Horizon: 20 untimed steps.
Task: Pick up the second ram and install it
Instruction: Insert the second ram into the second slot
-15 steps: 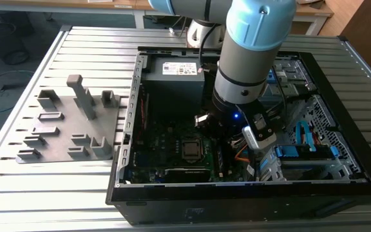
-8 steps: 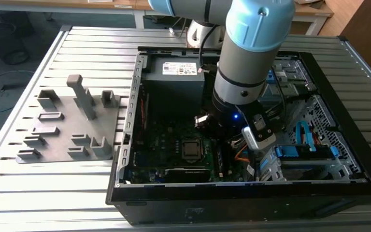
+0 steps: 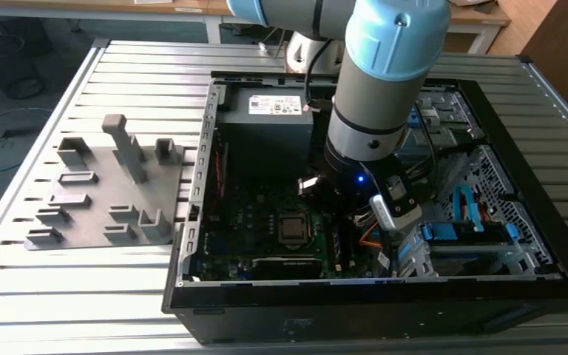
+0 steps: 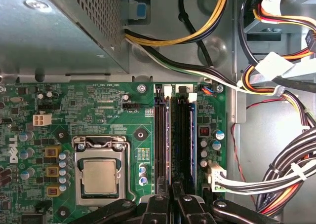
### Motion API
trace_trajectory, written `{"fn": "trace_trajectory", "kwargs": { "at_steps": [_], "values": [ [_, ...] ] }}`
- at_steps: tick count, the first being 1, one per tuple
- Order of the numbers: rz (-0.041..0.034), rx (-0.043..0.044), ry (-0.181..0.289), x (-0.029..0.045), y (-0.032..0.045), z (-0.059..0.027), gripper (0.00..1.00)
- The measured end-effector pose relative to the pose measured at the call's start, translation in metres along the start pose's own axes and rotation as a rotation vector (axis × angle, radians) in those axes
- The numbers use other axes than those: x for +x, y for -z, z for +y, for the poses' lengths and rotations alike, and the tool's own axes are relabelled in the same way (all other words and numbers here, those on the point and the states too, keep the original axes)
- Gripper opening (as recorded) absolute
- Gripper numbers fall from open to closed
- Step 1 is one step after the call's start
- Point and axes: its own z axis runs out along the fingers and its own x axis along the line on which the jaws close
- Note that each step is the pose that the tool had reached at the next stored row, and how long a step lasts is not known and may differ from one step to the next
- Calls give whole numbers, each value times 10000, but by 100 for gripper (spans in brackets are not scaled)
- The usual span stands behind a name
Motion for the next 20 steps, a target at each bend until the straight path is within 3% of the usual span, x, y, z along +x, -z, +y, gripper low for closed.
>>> {"fn": "trace_trajectory", "kwargs": {
  "at_steps": [20],
  "values": [
    [-4,-2,255,1,-18,8,14]
  ]
}}
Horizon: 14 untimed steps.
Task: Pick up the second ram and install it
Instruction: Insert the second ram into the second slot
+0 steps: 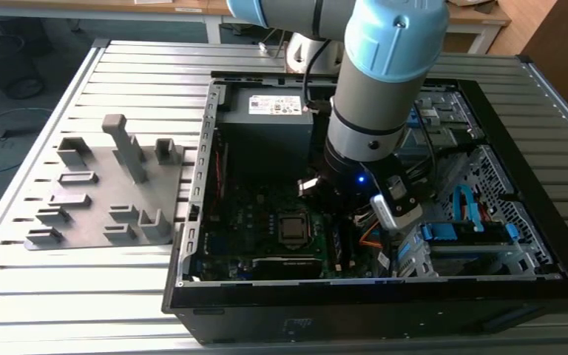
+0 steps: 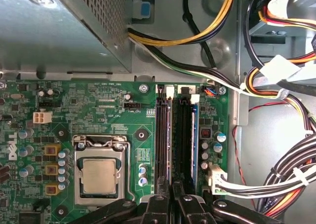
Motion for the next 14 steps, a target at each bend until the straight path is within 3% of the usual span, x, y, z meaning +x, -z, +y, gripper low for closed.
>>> {"fn": "trace_trajectory", "kwargs": {
  "at_steps": [3,7,14],
  "values": [
    [2,7,-25,1,-1,1,14],
    [0,193,-62,1,-3,1,14],
    [2,203,-87,1,-17,5,14]
  ]
}}
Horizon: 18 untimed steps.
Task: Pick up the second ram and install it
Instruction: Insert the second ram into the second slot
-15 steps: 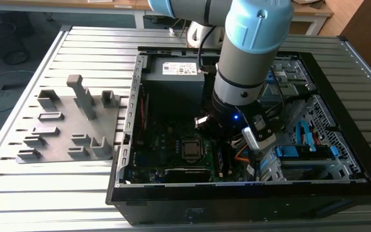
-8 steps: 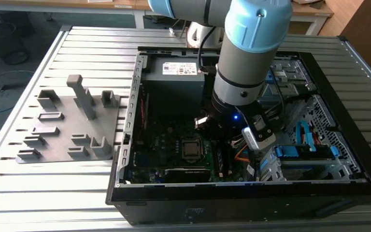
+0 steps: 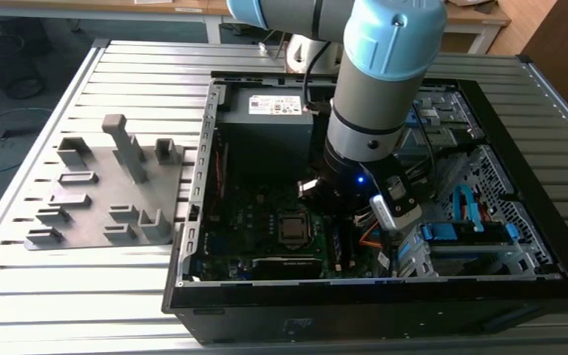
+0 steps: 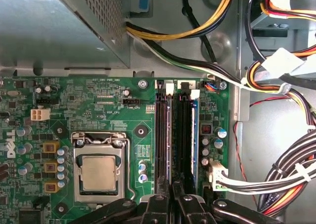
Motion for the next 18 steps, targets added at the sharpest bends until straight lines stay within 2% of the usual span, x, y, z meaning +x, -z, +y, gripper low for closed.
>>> {"fn": "trace_trajectory", "kwargs": {
  "at_steps": [18],
  "values": [
    [0,-4,-1,-2,13,26,14]
  ]
}}
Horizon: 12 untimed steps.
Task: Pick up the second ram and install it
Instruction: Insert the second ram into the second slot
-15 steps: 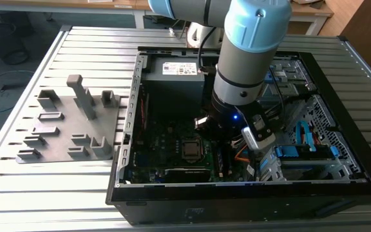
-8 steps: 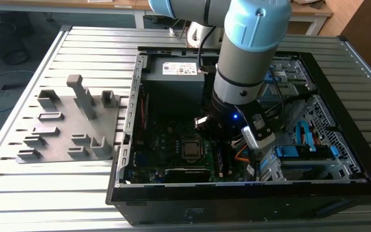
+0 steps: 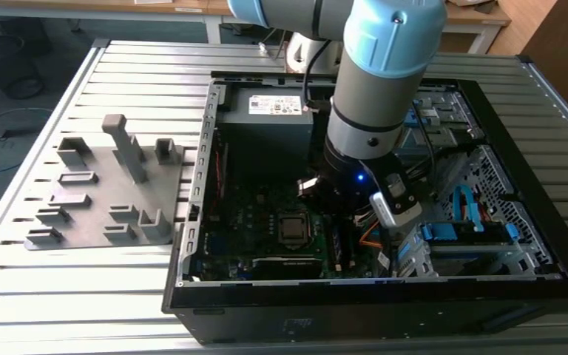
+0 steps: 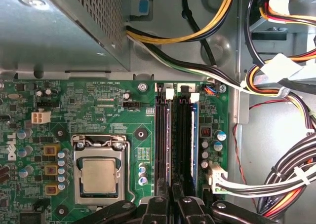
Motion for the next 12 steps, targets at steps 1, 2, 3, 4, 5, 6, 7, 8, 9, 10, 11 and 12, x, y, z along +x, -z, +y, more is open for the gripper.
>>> {"fn": "trace_trajectory", "kwargs": {
  "at_steps": [1,2,3,4,5,6,7,8,9,10,11,12],
  "values": [
    [0,0,0,-1,0,2,14],
    [1,0,1,-3,0,4,14],
    [1,0,1,-5,0,7,14],
    [1,0,1,-6,0,9,14],
    [1,0,1,-7,0,10,14],
    [1,0,1,-7,0,10,14],
    [2,0,1,-8,0,11,14],
    [2,1,1,-8,0,11,14],
    [2,0,2,-8,2,11,14],
    [1,-1,1,-8,4,11,14],
    [1,-2,1,-8,5,9,14],
    [1,-3,1,-8,5,6,14]
  ]
}}
